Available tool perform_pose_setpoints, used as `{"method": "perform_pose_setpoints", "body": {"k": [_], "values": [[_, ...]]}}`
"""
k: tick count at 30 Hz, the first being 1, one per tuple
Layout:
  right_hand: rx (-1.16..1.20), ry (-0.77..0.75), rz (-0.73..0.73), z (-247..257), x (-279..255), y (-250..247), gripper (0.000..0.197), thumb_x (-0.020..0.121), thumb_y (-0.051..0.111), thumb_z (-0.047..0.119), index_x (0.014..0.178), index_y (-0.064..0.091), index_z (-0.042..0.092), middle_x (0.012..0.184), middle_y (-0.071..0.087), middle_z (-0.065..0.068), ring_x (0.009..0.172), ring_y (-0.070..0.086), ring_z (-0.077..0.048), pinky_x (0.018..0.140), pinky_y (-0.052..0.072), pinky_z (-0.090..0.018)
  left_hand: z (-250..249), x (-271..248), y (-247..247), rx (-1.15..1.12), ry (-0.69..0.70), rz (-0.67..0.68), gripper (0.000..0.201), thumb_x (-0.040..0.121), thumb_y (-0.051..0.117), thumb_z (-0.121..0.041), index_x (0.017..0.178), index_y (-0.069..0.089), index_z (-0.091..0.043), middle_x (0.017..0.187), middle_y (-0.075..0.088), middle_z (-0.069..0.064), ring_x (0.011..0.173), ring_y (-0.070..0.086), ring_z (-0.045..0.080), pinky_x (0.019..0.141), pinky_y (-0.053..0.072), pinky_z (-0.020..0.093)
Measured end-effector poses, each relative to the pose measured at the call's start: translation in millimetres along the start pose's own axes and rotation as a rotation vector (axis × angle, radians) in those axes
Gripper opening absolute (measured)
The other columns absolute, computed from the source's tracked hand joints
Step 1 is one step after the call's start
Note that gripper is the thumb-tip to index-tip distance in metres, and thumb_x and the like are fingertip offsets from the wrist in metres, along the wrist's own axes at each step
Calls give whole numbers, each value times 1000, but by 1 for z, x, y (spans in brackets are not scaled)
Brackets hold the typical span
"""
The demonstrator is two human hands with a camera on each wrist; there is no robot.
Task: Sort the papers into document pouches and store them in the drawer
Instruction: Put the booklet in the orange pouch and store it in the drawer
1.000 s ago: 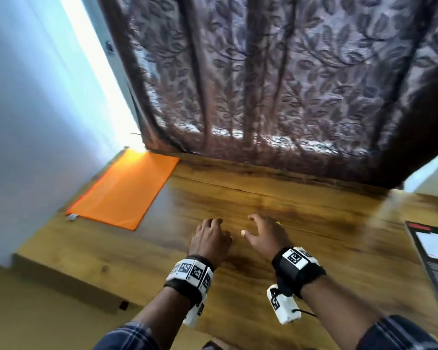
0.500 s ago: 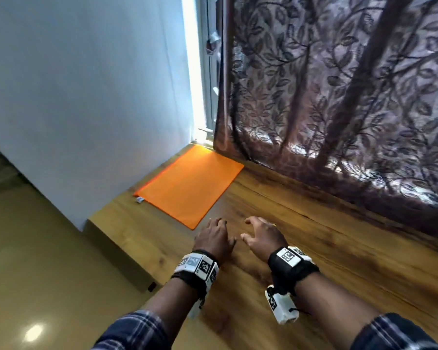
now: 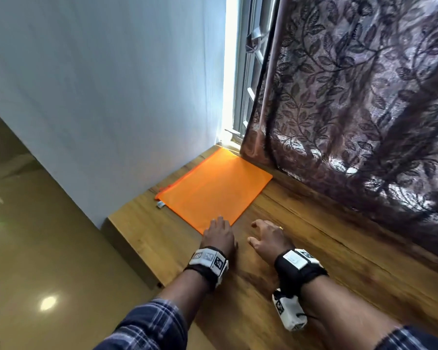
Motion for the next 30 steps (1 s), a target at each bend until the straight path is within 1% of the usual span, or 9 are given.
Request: {"method": "perform_pose_setpoints", "body": {"k": [6,10,12,15,18,22,25,27,30], "values": [[31,122,-20,-12,18,0,40,88,64,32,124,60,13,125,65,-13,116,60,-32,93,48,-34,-34,-41,-7,20,192,38,34,102,46,-30,123,57,-6,129,55,15,122,50,38,94,47,48],[16,190,-96,-24,18,0,41,89,63,31,126,58,13,124,63,-17,115,60,-35,93,47,-35,-41,-58,-17,99,276,-187,29,94,55,-38,106,67,-14,112,64,11,107,59,36,78,50,44],[13,209,-90,-28,14,2,44,88,66,34,126,58,14,125,61,-17,115,59,-35,93,47,-35,-26,-46,-27,55,146,-236,33,93,56,-41,114,63,-17,120,58,9,114,55,33,84,49,45],[-23,226,-8,-34,5,9,53,79,74,36,126,58,17,125,56,-16,114,58,-35,94,49,-35,12,-21,-35,-22,-186,-176,56,90,58,-53,134,47,-19,139,46,5,132,41,28,103,39,53],[-55,211,35,-38,-4,16,57,77,75,39,127,59,19,124,55,-14,116,57,-34,98,48,-36,41,-13,-27,-68,-404,-98,80,88,58,-61,147,31,-14,150,35,8,140,32,29,107,35,57],[-35,223,20,-47,-9,12,55,79,74,40,128,59,19,125,54,-13,116,57,-32,97,48,-35,48,-14,-21,-51,-399,-111,77,87,59,-61,141,37,-11,142,41,10,134,40,30,101,42,52],[121,348,-101,-61,-8,9,60,75,78,31,128,54,16,124,59,-15,115,58,-33,95,48,-36,55,-9,-21,-251,-403,-80,65,90,63,-49,137,42,-8,140,48,17,129,49,35,103,44,46],[285,460,-185,-68,-7,6,57,73,80,25,122,54,14,115,66,-13,100,67,-31,85,54,-37,59,-9,-21,-371,-400,-53,55,94,61,-39,136,45,-6,138,52,19,128,51,36,103,43,43],[452,518,-155,-67,-10,-1,29,82,75,16,103,56,20,96,66,-6,65,68,-25,50,51,-26,58,-15,-23,-514,-371,-50,42,97,57,-29,131,53,-4,135,57,21,125,55,36,103,45,41]]}}
Point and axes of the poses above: each hand's wrist, its own x-axis towards the middle knuckle, its own y-axis out of the palm, z = x × y, the point moved 1 cm from there along x, towards the middle knuckle
